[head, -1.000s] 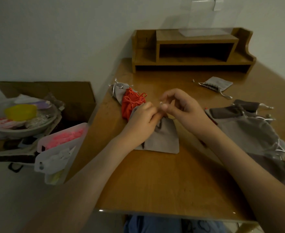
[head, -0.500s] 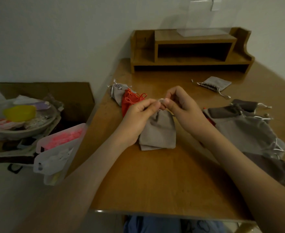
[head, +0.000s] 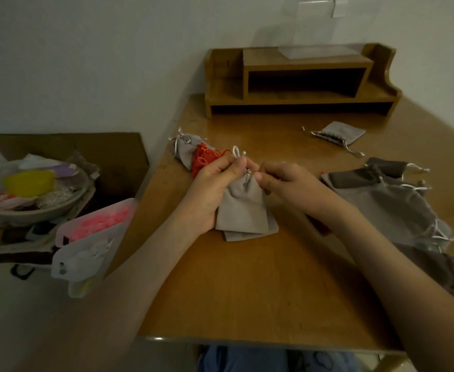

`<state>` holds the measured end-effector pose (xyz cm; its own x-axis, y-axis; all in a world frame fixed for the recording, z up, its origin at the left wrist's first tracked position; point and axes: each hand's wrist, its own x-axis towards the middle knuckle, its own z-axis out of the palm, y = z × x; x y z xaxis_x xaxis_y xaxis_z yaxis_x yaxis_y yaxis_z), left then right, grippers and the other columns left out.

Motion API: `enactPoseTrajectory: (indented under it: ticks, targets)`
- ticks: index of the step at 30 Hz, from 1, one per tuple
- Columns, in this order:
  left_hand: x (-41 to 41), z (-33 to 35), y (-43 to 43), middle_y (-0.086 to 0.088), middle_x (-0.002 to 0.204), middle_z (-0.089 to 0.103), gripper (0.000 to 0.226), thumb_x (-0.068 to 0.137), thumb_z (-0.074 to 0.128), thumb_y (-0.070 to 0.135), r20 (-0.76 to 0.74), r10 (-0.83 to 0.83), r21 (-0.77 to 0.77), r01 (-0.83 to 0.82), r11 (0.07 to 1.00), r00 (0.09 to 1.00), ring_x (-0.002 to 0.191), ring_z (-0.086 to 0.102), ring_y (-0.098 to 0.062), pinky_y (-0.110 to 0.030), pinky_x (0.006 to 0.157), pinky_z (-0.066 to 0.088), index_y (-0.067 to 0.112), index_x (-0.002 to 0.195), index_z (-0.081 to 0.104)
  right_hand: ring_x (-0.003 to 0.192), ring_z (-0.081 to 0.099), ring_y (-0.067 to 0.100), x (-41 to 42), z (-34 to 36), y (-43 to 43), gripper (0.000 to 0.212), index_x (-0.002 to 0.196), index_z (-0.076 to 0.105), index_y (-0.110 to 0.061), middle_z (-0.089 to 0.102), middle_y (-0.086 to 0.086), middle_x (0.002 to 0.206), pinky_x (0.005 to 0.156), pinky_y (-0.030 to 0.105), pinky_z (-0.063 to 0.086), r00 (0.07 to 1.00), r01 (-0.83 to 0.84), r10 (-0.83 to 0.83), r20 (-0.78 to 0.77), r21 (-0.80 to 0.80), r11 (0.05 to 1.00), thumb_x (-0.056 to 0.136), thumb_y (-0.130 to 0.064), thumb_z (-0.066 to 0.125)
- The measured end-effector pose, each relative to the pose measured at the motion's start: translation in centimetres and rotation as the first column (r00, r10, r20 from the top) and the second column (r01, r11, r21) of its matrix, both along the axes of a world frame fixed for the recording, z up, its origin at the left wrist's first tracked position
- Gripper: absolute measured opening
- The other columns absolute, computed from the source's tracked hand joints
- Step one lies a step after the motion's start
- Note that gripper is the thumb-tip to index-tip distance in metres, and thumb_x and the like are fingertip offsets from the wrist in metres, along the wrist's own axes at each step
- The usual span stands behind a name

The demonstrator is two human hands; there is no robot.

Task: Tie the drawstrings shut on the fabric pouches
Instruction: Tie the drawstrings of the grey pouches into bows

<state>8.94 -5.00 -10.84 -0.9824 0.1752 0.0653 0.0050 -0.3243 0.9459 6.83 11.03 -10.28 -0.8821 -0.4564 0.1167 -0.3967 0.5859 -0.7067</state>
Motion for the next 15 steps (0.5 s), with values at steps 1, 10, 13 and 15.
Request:
enactPoseTrajectory:
  ticks: [1, 10, 13, 15]
  targets:
    - [-0.1, 0.1, 0.0, 0.002, 0.069, 0.067, 0.016, 0.087, 0.056, 0.022, 0.013, -0.006, 0.019, 0.006, 1.0, 1.0, 0.063, 0.065, -0.01, -0.024, 0.058, 0.054, 0.011, 0.078, 0.063, 0.083, 0.056, 0.024, 0.1, 0.0, 0.1, 0.029, 0.086, 0.061, -0.01, 0.062, 0.013, 0.087, 0.073, 0.036, 0.043, 1.0, 0.014, -0.014, 0.017, -0.027, 1.0, 0.097, -0.035, 0.048]
    - [-0.8, -1.0, -0.1, 0.006, 0.068, 0.065, 0.02, 0.095, 0.055, 0.025, 0.052, 0.198, -0.09, -0.193, 0.977, 0.979, 0.063, 0.061, -0.007, -0.02, 0.057, 0.051, 0.013, 0.084, 0.067, 0.073, 0.045, 0.013, -0.3, 0.1, 0.4, 0.033, 0.079, 0.06, -0.011, 0.053, 0.0, 0.075, 0.072, 0.03, 0.034, 0.95, 0.231, -0.177, 0.258, -0.197, 0.953, 0.098, -0.035, 0.048]
    - [-0.9, -1.2, 0.0, 0.006, 0.07, 0.066, 0.023, 0.097, 0.052, 0.023, -0.003, 0.218, -0.185, -0.215, 0.959, 0.976, 0.065, 0.063, -0.005, -0.019, 0.062, 0.051, 0.014, 0.083, 0.068, 0.068, 0.041, 0.013, -0.5, 0.1, 0.5, 0.029, 0.075, 0.058, -0.012, 0.049, 0.0, 0.07, 0.069, 0.029, 0.032, 0.929, 0.257, -0.124, 0.349, -0.365, 0.895, 0.099, -0.024, 0.047]
    - [-0.9, -1.5, 0.1, 0.006, 0.077, 0.068, 0.026, 0.098, 0.051, 0.023, -0.047, 0.202, -0.279, -0.207, 0.938, 0.978, 0.074, 0.064, -0.005, -0.021, 0.072, 0.051, 0.017, 0.079, 0.068, 0.065, 0.042, 0.01, -0.5, 0.1, 0.3, 0.027, 0.077, 0.057, -0.011, 0.049, -0.001, 0.069, 0.065, 0.027, 0.032, 0.923, 0.233, -0.041, 0.382, -0.471, 0.851, 0.099, -0.016, 0.043]
